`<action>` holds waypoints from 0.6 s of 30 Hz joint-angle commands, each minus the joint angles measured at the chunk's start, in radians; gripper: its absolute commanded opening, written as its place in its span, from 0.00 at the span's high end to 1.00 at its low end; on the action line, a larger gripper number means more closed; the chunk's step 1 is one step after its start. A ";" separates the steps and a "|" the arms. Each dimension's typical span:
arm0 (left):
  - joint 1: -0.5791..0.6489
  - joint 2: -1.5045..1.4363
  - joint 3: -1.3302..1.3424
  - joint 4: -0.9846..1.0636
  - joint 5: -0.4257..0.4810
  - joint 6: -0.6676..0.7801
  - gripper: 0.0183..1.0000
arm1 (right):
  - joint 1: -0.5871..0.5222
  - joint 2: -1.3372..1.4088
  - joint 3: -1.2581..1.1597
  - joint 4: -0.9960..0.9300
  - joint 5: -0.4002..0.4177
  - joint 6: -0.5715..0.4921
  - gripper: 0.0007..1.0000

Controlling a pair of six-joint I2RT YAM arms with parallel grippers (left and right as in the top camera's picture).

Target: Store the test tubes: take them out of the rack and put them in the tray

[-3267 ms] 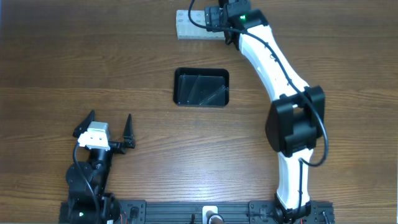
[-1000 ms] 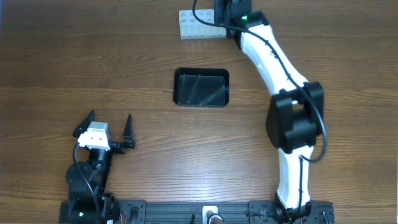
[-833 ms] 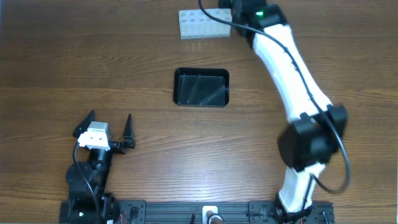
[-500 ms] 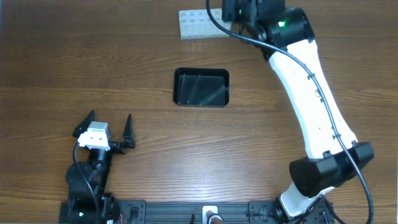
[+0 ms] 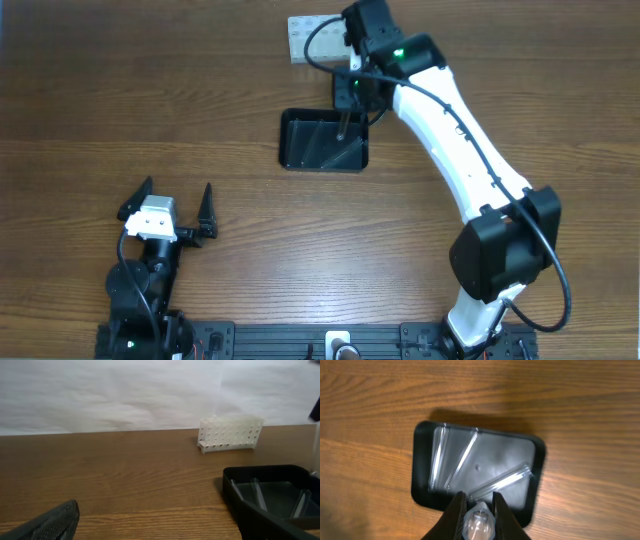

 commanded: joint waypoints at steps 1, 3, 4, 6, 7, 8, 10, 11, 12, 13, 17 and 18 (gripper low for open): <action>0.005 -0.007 -0.005 -0.002 0.013 0.014 0.00 | 0.023 0.003 -0.093 0.101 0.035 0.107 0.96; 0.005 -0.007 -0.005 -0.002 0.013 0.014 0.00 | 0.028 0.003 -0.130 0.149 0.041 0.117 0.96; 0.005 -0.007 -0.005 -0.002 0.013 0.014 0.00 | 0.029 0.003 -0.146 0.167 0.041 0.121 0.96; 0.005 -0.007 -0.005 -0.002 0.013 0.014 0.00 | 0.031 0.003 -0.176 0.201 0.041 0.121 0.96; 0.005 -0.007 -0.005 -0.002 0.013 0.014 0.00 | 0.031 0.003 -0.193 0.218 0.042 0.123 0.96; 0.005 -0.007 -0.005 -0.002 0.013 0.014 0.00 | 0.031 0.003 -0.209 0.233 0.047 0.130 0.96; 0.005 -0.007 -0.005 -0.002 0.013 0.014 0.00 | 0.031 0.003 -0.235 0.252 0.074 0.154 0.96; 0.005 -0.007 -0.005 -0.002 0.013 0.014 0.00 | 0.031 0.003 -0.248 0.261 0.086 0.162 0.96; 0.005 -0.007 -0.005 -0.002 0.013 0.014 0.00 | 0.031 0.003 -0.262 0.272 0.094 0.166 0.96; 0.005 -0.007 -0.005 -0.002 0.013 0.014 0.00 | 0.030 0.003 -0.273 0.283 0.093 0.166 0.96; 0.005 -0.007 -0.005 -0.002 0.013 0.014 0.00 | 0.031 0.004 -0.306 0.315 0.094 0.171 0.95; 0.005 -0.007 -0.005 -0.002 0.013 0.014 0.00 | 0.032 0.004 -0.317 0.327 0.094 0.175 0.95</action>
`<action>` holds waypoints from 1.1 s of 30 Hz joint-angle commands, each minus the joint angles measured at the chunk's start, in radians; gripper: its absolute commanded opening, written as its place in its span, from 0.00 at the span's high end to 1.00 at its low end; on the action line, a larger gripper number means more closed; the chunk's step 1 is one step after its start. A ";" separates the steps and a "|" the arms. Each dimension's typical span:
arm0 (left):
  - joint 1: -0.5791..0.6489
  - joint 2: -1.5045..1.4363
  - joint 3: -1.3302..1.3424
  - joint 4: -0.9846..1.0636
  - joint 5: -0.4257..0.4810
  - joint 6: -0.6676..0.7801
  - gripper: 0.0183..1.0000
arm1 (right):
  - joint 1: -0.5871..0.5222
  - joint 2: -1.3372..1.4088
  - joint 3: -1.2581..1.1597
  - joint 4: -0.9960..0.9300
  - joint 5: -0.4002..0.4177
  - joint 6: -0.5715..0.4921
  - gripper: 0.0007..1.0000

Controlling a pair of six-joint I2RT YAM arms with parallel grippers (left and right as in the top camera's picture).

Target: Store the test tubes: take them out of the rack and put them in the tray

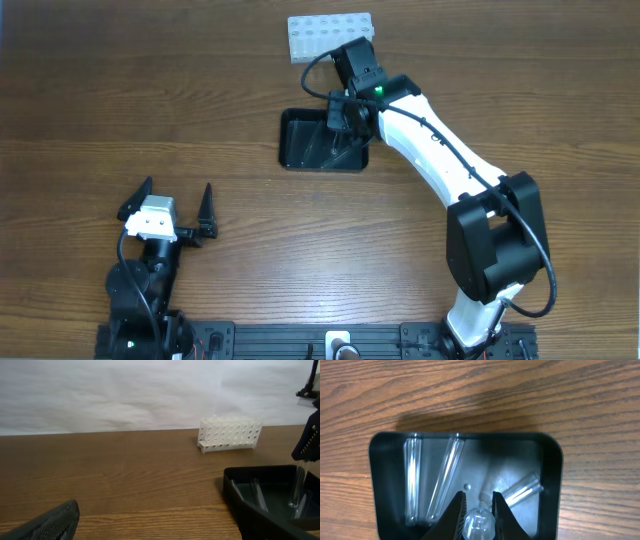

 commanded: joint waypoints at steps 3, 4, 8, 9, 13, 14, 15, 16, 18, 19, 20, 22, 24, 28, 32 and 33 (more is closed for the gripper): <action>0.005 -0.007 -0.005 -0.002 0.013 0.014 0.00 | 0.008 0.001 -0.065 0.067 0.027 0.041 0.95; 0.005 -0.007 -0.005 -0.002 0.013 0.014 0.00 | 0.008 0.002 -0.073 0.075 0.027 0.043 0.95; 0.005 -0.007 -0.005 -0.002 0.013 0.014 0.00 | 0.008 0.016 -0.077 0.079 0.027 0.043 0.90; 0.005 -0.007 -0.005 -0.002 0.013 0.014 0.00 | 0.008 0.021 -0.077 0.079 0.027 0.043 0.89; 0.005 -0.007 -0.005 -0.002 0.013 0.014 0.00 | 0.010 0.048 -0.077 0.080 0.021 0.043 0.88; 0.005 -0.007 -0.005 -0.002 0.013 0.014 0.00 | 0.010 0.052 -0.077 0.080 0.014 0.043 0.88; 0.005 -0.007 -0.005 -0.002 0.013 0.014 0.00 | 0.010 0.059 -0.077 0.080 0.011 0.043 0.88; 0.005 -0.007 -0.005 -0.002 0.013 0.014 0.00 | 0.010 0.065 -0.077 0.080 0.007 0.043 0.87; 0.005 -0.007 -0.005 -0.002 0.013 0.014 0.00 | 0.010 0.073 -0.077 0.080 0.007 0.043 0.86; 0.005 -0.007 -0.005 -0.002 0.013 0.014 0.00 | 0.010 0.074 -0.077 0.080 0.007 0.043 0.86; 0.005 -0.007 -0.005 -0.002 0.013 0.014 0.00 | 0.010 0.079 -0.077 0.080 0.008 0.043 0.85; 0.005 -0.007 -0.005 -0.002 0.013 0.014 0.00 | 0.010 0.081 -0.077 0.077 0.008 0.043 0.85; 0.005 -0.007 -0.005 -0.002 0.013 0.014 0.00 | 0.010 0.082 -0.077 0.072 0.008 0.043 0.85; 0.005 -0.007 -0.005 -0.002 0.013 0.014 0.00 | 0.010 0.082 -0.078 0.073 0.008 0.043 0.85; 0.005 -0.007 -0.005 -0.002 0.013 0.014 0.00 | 0.010 0.082 -0.078 0.073 0.008 0.043 0.84; 0.005 -0.007 -0.005 -0.002 0.013 0.014 0.00 | 0.010 0.082 -0.078 0.073 0.008 0.043 0.82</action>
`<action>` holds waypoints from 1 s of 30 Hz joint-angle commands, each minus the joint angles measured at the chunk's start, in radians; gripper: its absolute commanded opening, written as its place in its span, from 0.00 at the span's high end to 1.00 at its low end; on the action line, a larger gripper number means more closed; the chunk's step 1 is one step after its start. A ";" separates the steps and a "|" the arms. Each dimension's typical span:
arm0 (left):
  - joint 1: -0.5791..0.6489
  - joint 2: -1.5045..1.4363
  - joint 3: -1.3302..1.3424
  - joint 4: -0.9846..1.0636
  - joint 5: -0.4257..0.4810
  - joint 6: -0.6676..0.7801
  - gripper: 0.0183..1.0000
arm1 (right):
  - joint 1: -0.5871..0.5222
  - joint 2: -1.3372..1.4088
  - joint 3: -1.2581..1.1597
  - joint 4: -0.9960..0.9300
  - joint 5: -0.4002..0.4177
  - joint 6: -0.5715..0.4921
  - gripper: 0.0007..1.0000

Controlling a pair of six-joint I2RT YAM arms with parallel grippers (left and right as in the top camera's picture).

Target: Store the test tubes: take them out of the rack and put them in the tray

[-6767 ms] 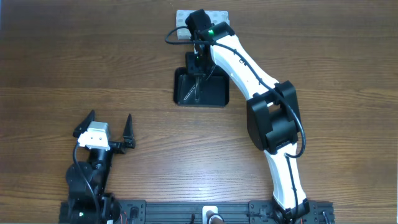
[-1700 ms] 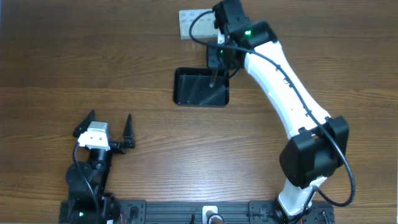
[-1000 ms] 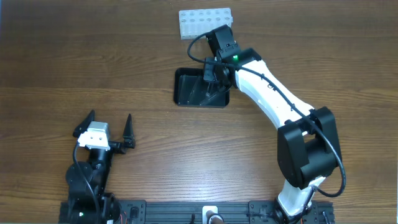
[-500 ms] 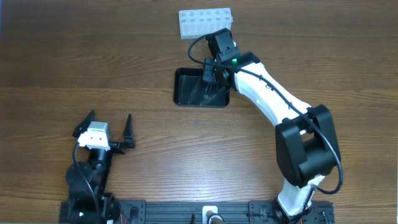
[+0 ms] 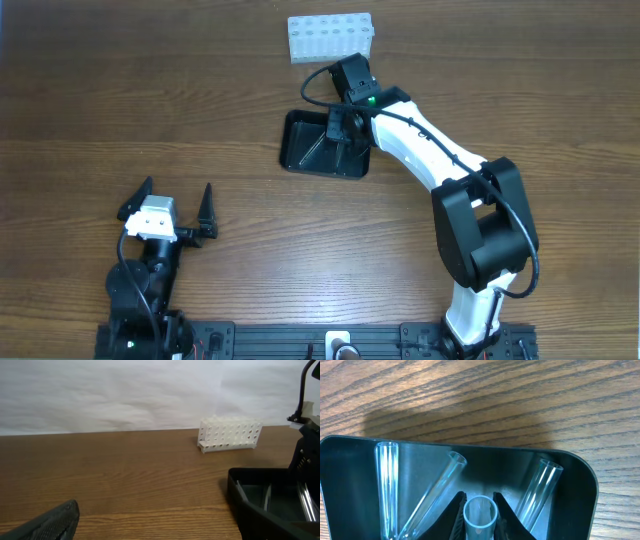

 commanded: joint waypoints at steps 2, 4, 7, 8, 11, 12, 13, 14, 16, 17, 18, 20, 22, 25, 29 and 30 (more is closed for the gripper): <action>0.005 -0.007 -0.005 -0.002 0.013 0.014 0.00 | 0.009 0.015 -0.015 -0.004 0.010 -0.003 0.78; 0.005 -0.007 -0.005 -0.002 0.013 0.014 0.00 | 0.009 0.015 -0.015 -0.004 0.010 -0.003 0.74; 0.005 -0.007 -0.005 -0.002 0.013 0.014 0.00 | 0.009 0.015 -0.015 -0.003 0.010 -0.003 0.70; 0.005 -0.007 -0.005 -0.002 0.013 0.014 0.00 | 0.009 0.015 -0.014 -0.003 0.010 -0.003 0.70; 0.005 -0.007 -0.005 -0.002 0.013 0.014 0.00 | 0.009 0.013 -0.013 0.004 0.010 -0.003 0.70; 0.005 -0.007 -0.005 -0.002 0.013 0.014 0.00 | 0.009 0.009 -0.010 0.005 0.010 -0.004 0.70; 0.005 -0.007 -0.005 -0.002 0.013 0.014 0.00 | 0.009 0.002 -0.004 0.005 0.010 -0.016 0.70; 0.005 -0.007 -0.005 -0.002 0.013 0.014 0.00 | 0.008 -0.011 0.003 0.005 0.011 -0.036 0.69; 0.005 -0.007 -0.005 -0.002 0.013 0.014 0.00 | 0.002 -0.055 0.011 0.014 0.015 -0.077 0.67; 0.005 -0.007 -0.005 -0.002 0.013 0.014 0.00 | -0.001 -0.081 0.012 0.021 0.021 -0.094 0.66; 0.005 -0.007 -0.005 -0.002 0.013 0.014 0.00 | -0.006 -0.123 0.012 0.030 0.032 -0.121 0.64; 0.005 -0.007 -0.005 -0.002 0.013 0.014 0.00 | -0.021 -0.204 0.012 0.044 0.065 -0.178 0.59; 0.005 -0.007 -0.005 -0.002 0.013 0.014 0.00 | -0.043 -0.279 0.011 0.057 0.091 -0.246 0.50; 0.005 -0.007 -0.005 -0.002 0.013 0.014 0.00 | -0.098 -0.398 0.006 0.063 0.108 -0.349 0.39; 0.005 -0.007 -0.005 -0.002 0.013 0.014 0.00 | -0.194 -0.562 -0.024 0.065 0.108 -0.459 0.27; 0.005 -0.007 -0.005 -0.002 0.013 0.014 0.00 | -0.216 -0.605 -0.047 0.074 0.108 -0.488 0.26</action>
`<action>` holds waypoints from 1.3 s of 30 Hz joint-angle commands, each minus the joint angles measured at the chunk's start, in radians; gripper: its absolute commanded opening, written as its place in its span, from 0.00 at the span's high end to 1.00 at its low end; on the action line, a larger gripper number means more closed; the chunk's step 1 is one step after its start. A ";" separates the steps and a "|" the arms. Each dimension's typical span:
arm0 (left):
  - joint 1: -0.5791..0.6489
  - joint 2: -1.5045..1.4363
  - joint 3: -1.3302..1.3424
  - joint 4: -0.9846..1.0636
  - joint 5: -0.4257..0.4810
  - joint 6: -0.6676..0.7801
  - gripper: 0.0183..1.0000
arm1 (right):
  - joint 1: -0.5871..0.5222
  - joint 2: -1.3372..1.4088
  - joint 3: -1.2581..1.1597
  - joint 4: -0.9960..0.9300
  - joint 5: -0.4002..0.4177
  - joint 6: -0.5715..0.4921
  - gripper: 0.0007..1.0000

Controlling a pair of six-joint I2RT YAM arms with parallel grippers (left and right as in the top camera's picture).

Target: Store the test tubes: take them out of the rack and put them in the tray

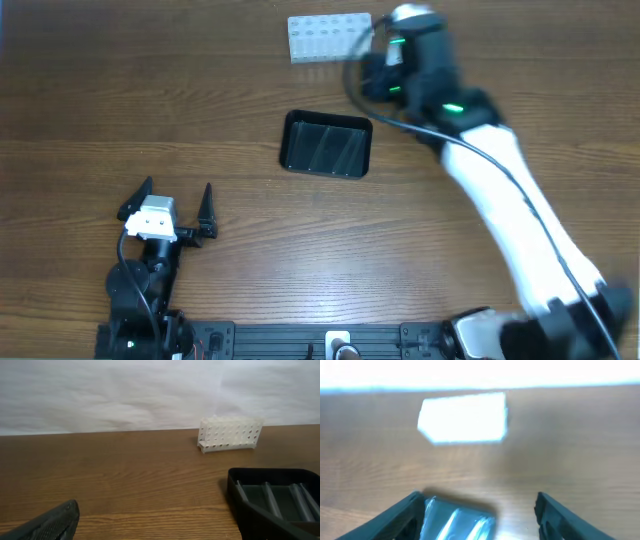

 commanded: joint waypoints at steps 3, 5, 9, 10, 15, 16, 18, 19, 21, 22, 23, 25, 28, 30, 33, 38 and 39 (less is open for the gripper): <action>0.005 -0.007 -0.005 -0.002 0.013 0.014 0.00 | -0.135 -0.273 -0.146 0.065 0.032 -0.224 0.20; 0.005 -0.007 -0.005 -0.002 0.013 0.014 0.00 | -0.177 -0.384 -0.248 0.119 0.032 -0.229 0.18; 0.005 -0.007 -0.005 -0.002 0.013 0.014 0.00 | -0.229 -0.569 -0.423 0.175 0.032 -0.238 0.09; 0.005 -0.007 -0.005 -0.002 0.013 0.014 0.00 | -0.236 -0.612 -0.468 0.188 0.032 -0.255 0.03; 0.005 -0.007 -0.005 -0.002 0.013 0.014 0.00 | -0.240 -0.822 -0.715 0.309 0.102 -0.280 0.01; 0.005 -0.007 -0.005 -0.002 0.013 0.014 0.00 | -0.240 -0.863 -0.768 0.343 0.114 -0.280 0.01; 0.005 -0.007 -0.005 -0.002 0.013 0.014 0.00 | -0.240 -0.943 -0.876 0.414 0.132 -0.281 0.01; 0.005 -0.007 -0.005 -0.002 0.013 0.014 0.00 | -0.240 -0.982 -0.928 0.449 0.138 -0.281 0.01; 0.005 -0.007 -0.005 -0.002 0.013 0.014 0.00 | -0.240 -1.052 -1.022 0.504 0.147 -0.281 0.01; 0.005 -0.007 -0.005 -0.002 0.013 0.014 0.00 | -0.240 -1.087 -1.064 0.524 0.153 -0.281 0.01; 0.005 -0.007 -0.005 -0.002 0.013 0.014 0.00 | -0.240 -1.123 -1.107 0.540 0.156 -0.281 0.01; 0.005 -0.007 -0.005 -0.002 0.013 0.014 0.00 | -0.242 -1.183 -1.170 0.554 0.156 -0.280 0.01; 0.005 -0.007 -0.005 -0.002 0.013 0.014 0.00 | -0.251 -1.275 -1.252 0.553 0.155 -0.280 0.01; 0.005 -0.007 -0.005 -0.002 0.013 0.014 0.00 | -0.255 -1.323 -1.292 0.554 0.156 -0.280 0.01; 0.005 -0.007 -0.005 -0.002 0.013 0.014 0.00 | -0.259 -1.401 -1.352 0.556 0.156 -0.280 0.01; 0.005 -0.007 -0.005 -0.002 0.013 0.014 0.00 | -0.259 -1.490 -1.400 0.510 0.155 -0.280 0.01; 0.005 -0.007 -0.005 -0.002 0.013 0.014 0.00 | -0.259 -1.501 -1.400 0.496 0.155 -0.280 0.01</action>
